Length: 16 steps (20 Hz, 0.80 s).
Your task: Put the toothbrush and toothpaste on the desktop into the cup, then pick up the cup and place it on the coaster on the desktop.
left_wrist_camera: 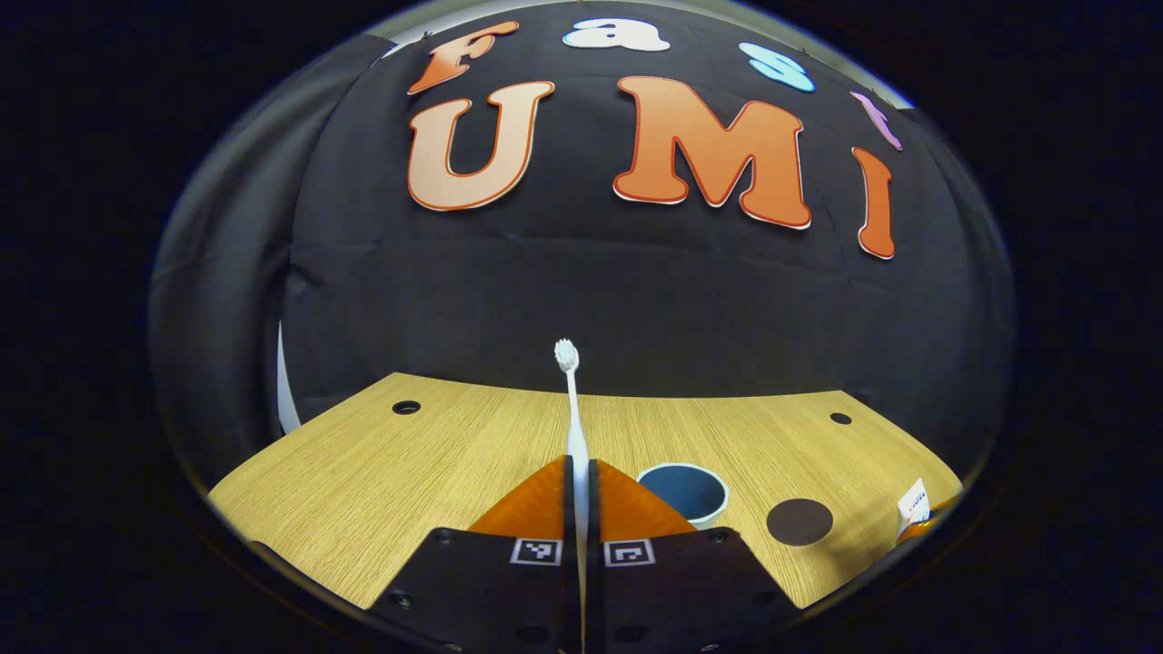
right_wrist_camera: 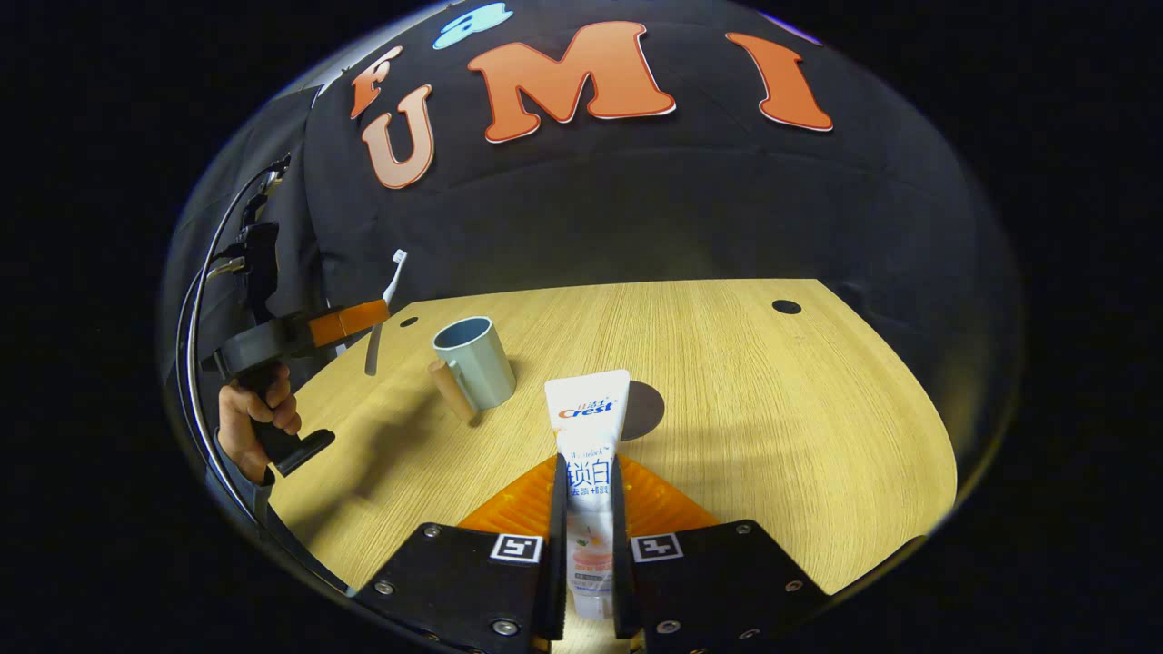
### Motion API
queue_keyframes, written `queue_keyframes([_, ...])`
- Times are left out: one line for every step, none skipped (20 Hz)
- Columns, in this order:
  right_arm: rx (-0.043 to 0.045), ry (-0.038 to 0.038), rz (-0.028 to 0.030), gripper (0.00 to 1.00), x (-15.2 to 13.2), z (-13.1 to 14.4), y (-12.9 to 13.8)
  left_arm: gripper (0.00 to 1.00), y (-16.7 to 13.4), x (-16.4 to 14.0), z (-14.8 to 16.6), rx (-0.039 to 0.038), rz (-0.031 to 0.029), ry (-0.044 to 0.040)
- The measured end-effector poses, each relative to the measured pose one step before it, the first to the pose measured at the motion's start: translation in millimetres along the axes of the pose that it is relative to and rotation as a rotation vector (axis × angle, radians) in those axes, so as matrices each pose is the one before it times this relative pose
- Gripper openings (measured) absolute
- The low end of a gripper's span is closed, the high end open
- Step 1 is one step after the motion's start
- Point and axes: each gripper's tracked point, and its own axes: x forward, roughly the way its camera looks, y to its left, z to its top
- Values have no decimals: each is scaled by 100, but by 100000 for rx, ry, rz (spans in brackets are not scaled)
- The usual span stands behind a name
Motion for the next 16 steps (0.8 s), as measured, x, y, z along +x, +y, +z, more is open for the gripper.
queue_keyframes([181,-213,-97,21,154,321,54,2,-265,157,162,-640,-873,-670])
queue_keyframes([-46,-579,35,21,219,351,90,2,-289,189,159,-797,-787,-627])
queue_keyframes([-78,-594,3,21,252,289,179,2,-375,289,137,-723,-1065,-437])
queue_keyframes([238,-720,-193,21,113,317,73,2,-177,327,74,-349,-526,-233])
queue_keyframes([164,-566,331,21,202,326,88,2,-173,270,220,-240,-941,-896])
queue_keyframes([419,-543,438,21,299,415,100,2,-232,380,473,218,-698,-898])
queue_keyframes([391,-492,648,21,347,413,188,2,-576,603,399,399,-2239,-177])
queue_keyframes([534,-439,478,21,294,456,124,2,-401,574,384,348,-1047,-363])
queue_keyframes([249,-302,405,21,170,372,80,2,-292,467,407,480,-1067,-557])
queue_keyframes([28,-468,134,21,191,345,-2,2,-291,505,520,162,-830,-864])
queue_keyframes([-141,-526,-25,21,358,512,-6,2,-334,502,470,102,-1211,-654])
queue_keyframes([-264,-377,-101,21,251,408,-93,2,-282,636,144,-137,-647,-478])
queue_keyframes([-107,-397,-245,21,321,333,-48,2,-456,521,365,-299,-1397,-446])
queue_keyframes([-306,-34,-11,21,280,351,-132,2,-395,633,164,-196,-921,-92])
queue_keyframes([307,-267,-413,22,345,228,-189,2,-371,524,98,-123,-1033,-272])
queue_keyframes([-131,97,261,21,258,126,-103,2,-282,485,-81,178,-600,-53])
